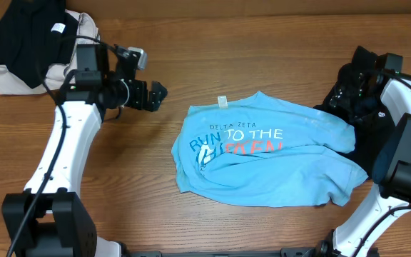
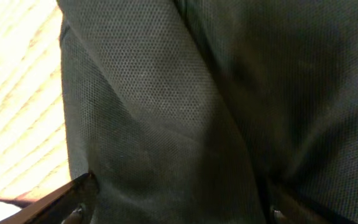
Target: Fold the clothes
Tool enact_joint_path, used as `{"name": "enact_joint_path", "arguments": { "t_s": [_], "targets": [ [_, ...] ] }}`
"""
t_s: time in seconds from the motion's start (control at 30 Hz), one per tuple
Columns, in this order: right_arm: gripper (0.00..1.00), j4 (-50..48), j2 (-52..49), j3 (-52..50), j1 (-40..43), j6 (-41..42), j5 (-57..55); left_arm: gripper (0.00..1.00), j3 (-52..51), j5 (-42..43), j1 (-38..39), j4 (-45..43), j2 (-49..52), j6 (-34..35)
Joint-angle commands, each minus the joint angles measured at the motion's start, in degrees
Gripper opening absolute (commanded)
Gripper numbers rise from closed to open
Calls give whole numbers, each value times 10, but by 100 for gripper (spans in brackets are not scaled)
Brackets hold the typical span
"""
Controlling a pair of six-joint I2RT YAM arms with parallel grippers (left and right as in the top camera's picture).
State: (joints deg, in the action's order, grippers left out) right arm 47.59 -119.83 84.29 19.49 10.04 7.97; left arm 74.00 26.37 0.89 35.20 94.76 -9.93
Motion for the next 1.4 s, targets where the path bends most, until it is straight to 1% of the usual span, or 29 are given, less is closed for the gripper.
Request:
{"name": "enact_joint_path", "arguments": {
  "t_s": [0.0,0.17,0.3,0.5,0.6,0.7,0.87,0.93,0.97,1.0,1.07,1.13,1.17,1.2,1.23,1.33,1.37],
  "targets": [
    [86,-4,-30,-28,19,32,-43,100,12,-31,25,1,7,-39],
    [86,6,-32,-29,62,68,-71,100,12,-90,69,5,9,-53],
    [87,18,-32,-29,113,103,-68,100,12,-90,107,6,19,-56],
    [88,21,-32,-29,198,108,5,100,12,-90,159,5,61,-82],
    [89,27,-32,-27,226,101,52,100,12,-90,177,0,88,-83],
    [89,45,-31,-9,239,75,102,100,12,-90,189,-10,117,-83],
    [89,97,-6,41,239,60,115,100,12,-90,194,-12,146,-83],
    [87,121,12,67,234,60,115,100,12,-90,194,-12,152,-83],
    [86,130,21,78,232,60,115,97,12,-91,194,-12,154,-83],
    [86,140,30,89,230,60,115,93,12,-92,194,-12,156,-83],
    [83,159,53,111,229,60,115,80,12,-92,194,-12,159,-83],
    [82,178,79,130,229,60,115,53,12,-92,194,-11,164,-83],
    [81,185,90,138,229,60,115,36,12,-92,194,-9,165,-83],
    [80,189,101,145,229,60,115,29,12,-91,194,-7,168,-83],
    [80,194,115,152,229,60,115,24,12,-89,195,-5,170,-82],
    [80,205,153,169,229,60,115,24,12,-90,198,5,179,-81],
    [80,206,164,171,229,60,115,27,12,-90,198,6,181,-81]
  ]
}}
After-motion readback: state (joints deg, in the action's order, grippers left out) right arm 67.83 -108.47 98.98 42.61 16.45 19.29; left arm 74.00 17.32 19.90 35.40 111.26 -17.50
